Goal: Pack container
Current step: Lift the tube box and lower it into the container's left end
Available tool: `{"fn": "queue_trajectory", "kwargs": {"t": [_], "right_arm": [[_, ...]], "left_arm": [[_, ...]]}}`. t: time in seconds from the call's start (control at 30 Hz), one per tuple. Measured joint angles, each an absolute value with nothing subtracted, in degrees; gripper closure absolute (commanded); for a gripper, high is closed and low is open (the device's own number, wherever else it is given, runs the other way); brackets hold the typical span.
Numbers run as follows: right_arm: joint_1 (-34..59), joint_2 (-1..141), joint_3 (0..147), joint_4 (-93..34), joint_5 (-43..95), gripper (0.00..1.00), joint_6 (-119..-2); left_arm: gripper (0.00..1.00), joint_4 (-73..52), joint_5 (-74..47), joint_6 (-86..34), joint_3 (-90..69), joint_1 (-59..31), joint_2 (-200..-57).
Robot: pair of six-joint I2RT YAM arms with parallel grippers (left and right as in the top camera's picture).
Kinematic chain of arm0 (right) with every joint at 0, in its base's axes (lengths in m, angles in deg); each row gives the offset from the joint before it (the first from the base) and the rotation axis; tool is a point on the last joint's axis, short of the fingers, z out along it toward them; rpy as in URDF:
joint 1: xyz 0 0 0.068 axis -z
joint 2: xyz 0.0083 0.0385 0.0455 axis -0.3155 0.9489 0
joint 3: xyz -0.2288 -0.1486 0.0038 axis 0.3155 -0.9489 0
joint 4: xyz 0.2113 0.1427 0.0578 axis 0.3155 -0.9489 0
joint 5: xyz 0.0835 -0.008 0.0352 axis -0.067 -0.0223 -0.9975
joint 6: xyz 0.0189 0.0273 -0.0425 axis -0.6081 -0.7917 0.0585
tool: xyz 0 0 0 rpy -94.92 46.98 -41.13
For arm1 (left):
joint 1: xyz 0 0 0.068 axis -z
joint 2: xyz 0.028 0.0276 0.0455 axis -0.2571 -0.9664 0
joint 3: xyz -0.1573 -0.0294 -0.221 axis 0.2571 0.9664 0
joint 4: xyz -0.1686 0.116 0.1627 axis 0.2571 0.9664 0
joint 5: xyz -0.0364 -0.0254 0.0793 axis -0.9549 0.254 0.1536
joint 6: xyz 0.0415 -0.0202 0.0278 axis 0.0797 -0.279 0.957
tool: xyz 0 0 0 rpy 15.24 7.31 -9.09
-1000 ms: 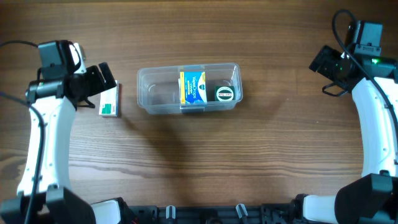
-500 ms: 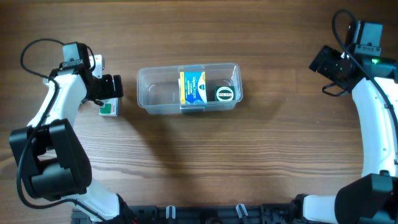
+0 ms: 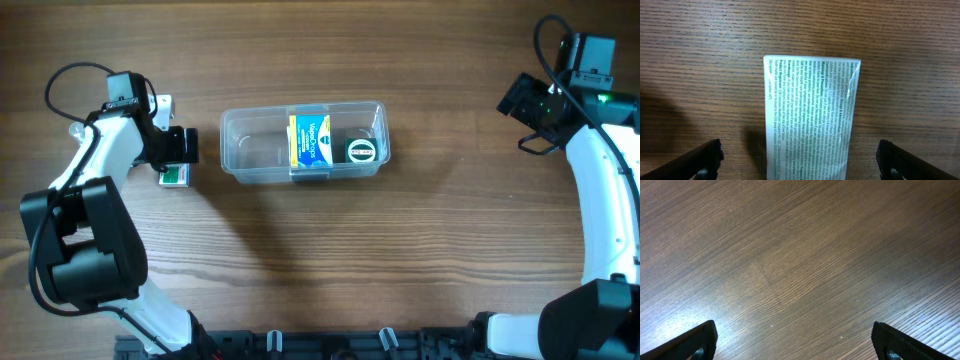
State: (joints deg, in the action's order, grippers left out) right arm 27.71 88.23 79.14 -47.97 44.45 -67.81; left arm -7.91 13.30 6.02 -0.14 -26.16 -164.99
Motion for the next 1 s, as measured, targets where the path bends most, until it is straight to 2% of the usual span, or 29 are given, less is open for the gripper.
{"fn": "queue_trajectory", "kwargs": {"t": [0.43, 0.57, 0.63, 0.67, 0.73, 0.77, 1.0], "right_arm": [[27.7, 88.2, 79.1, -48.0, 44.5, 0.0, -67.8], [27.7, 88.2, 79.1, -48.0, 44.5, 0.0, -67.8], [27.7, 88.2, 79.1, -48.0, 44.5, 0.0, -67.8], [27.7, 88.2, 79.1, -48.0, 44.5, 0.0, -67.8], [27.7, 88.2, 79.1, -48.0, 44.5, 0.0, -67.8], [27.7, 88.2, 79.1, -48.0, 44.5, 0.0, -67.8], [27.7, 88.2, 79.1, -48.0, 44.5, 0.0, -67.8]], "left_arm": [[0.02, -7.9, 13.9, 6.2, -0.2, -26.2, -168.4], [0.21, -7.9, 13.9, 6.6, -0.1, -26.2, -168.4], [0.39, -7.9, 13.9, 6.9, -0.2, -26.2, -168.4], [0.43, -7.9, 13.9, 6.9, -0.1, -26.2, -168.4], [0.42, -8.0, 13.9, 6.9, -0.1, -26.2, -168.4], [0.48, -8.0, 13.9, 7.0, -0.2, -26.2, -168.4], [0.5, -8.0, 13.9, 6.7, -0.3, -26.2, -168.4]]}}
